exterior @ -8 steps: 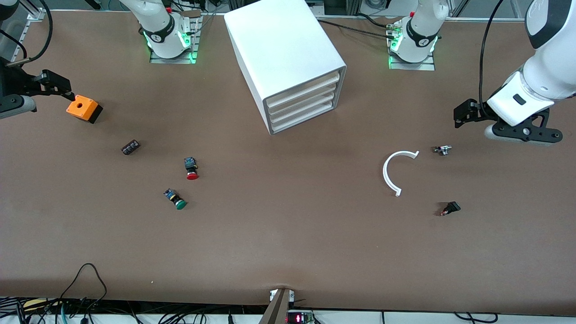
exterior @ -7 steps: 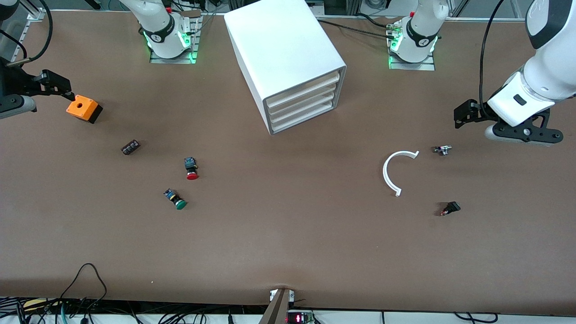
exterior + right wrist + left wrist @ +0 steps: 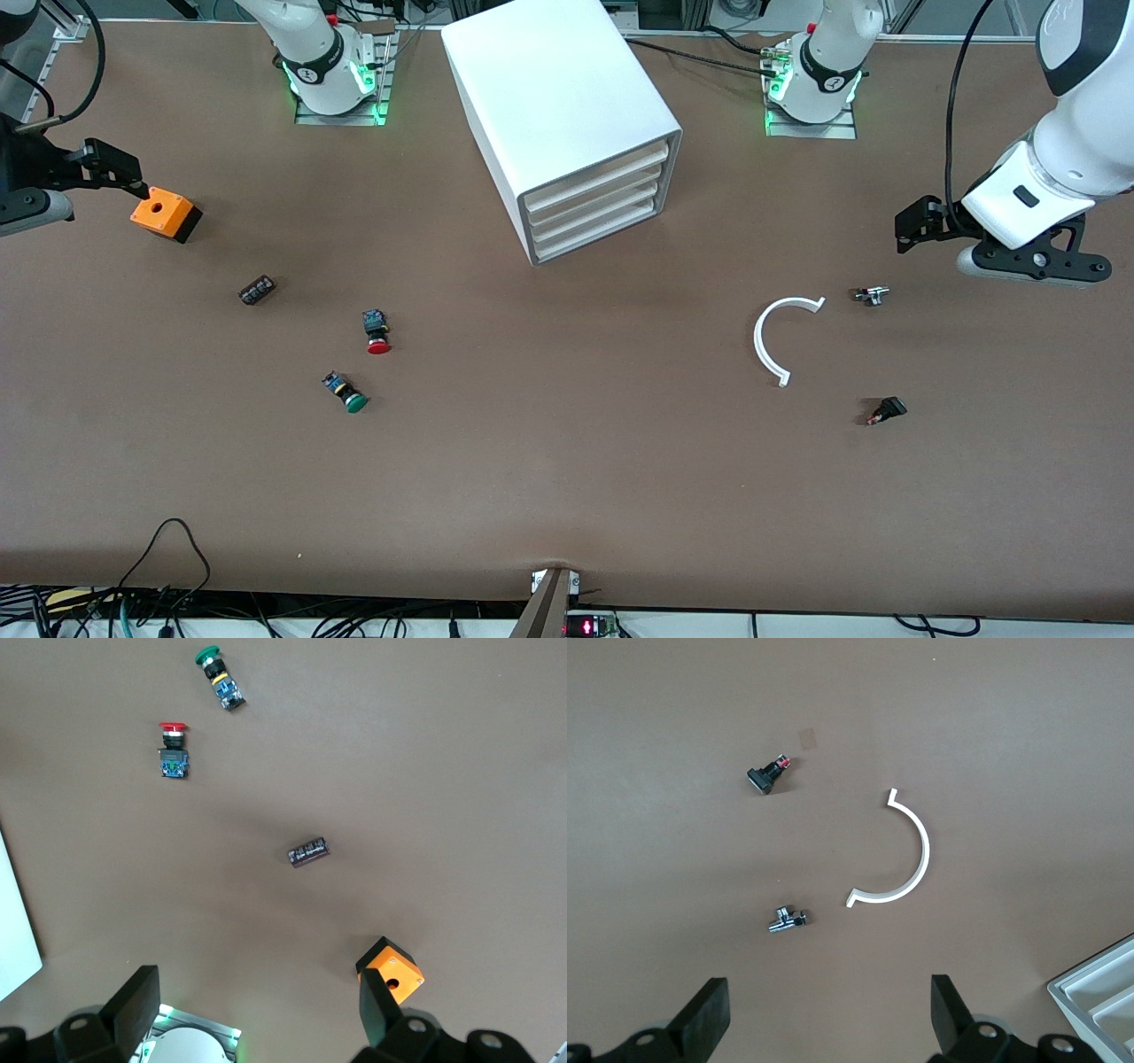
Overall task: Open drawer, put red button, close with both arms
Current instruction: 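Move the right gripper toward the red button while the left gripper reaches the drawer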
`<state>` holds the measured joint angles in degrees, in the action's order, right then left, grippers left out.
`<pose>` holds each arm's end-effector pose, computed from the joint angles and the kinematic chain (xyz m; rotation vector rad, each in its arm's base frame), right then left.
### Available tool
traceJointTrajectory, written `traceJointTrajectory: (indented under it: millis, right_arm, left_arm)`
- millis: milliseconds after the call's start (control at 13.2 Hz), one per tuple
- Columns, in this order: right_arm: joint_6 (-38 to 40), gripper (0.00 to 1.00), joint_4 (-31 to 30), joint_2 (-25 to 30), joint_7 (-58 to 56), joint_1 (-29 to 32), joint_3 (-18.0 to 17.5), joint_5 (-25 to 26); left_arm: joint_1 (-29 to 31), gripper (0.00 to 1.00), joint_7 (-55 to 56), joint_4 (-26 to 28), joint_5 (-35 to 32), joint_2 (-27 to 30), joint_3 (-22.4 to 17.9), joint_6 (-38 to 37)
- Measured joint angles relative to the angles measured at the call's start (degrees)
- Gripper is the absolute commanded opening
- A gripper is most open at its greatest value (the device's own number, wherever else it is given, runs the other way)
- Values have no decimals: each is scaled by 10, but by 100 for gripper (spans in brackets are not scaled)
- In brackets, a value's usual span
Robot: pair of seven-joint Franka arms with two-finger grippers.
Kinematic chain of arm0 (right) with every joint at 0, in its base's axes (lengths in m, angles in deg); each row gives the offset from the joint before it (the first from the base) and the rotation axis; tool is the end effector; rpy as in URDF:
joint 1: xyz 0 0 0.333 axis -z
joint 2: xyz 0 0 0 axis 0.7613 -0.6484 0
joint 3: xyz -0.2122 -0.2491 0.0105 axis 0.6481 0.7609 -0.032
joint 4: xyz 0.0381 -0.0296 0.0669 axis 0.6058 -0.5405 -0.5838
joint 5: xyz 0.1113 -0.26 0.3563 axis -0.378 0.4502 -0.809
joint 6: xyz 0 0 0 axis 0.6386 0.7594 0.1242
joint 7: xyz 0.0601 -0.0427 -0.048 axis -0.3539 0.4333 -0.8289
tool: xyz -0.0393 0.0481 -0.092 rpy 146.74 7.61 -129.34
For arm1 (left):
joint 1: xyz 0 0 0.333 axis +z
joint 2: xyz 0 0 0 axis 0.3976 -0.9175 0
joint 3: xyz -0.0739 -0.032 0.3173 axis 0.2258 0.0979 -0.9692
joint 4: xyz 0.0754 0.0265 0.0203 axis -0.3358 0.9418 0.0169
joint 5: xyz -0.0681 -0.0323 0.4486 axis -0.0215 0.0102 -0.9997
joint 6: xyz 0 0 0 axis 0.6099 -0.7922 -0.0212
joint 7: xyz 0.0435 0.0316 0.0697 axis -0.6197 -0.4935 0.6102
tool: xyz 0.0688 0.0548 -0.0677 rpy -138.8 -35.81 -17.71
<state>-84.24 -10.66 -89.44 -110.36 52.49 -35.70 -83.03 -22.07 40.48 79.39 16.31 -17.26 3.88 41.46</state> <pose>0.6120 -0.0345 0.5800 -3.0865 -0.4966 0.2372 0.6322 -0.0666 0.5631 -3.1101 0.1901 0.0821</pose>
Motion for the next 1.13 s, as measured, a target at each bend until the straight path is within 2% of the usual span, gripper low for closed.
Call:
traceJointTrajectory:
  millis: [454, 756, 907, 1134]
  right_arm:
    - [-10, 100, 0, -55, 0, -10, -1, 0]
    - [-102, 100, -1, -102, 0, -11, -1, -22]
    - [-140, 100, -1, -134, 0, -11, -1, -34]
    - [-173, 100, 0, -171, 0, -11, -1, -35]
  left_arm:
    - [-3, 100, 0, -5, 0, 0, 2, -24]
    - [-3, 100, 0, -6, 9, 0, 4, -28]
    - [-2, 100, 0, -7, 36, 0, 4, -30]
    - [-6, 100, -2, -8, 116, -5, 5, -63]
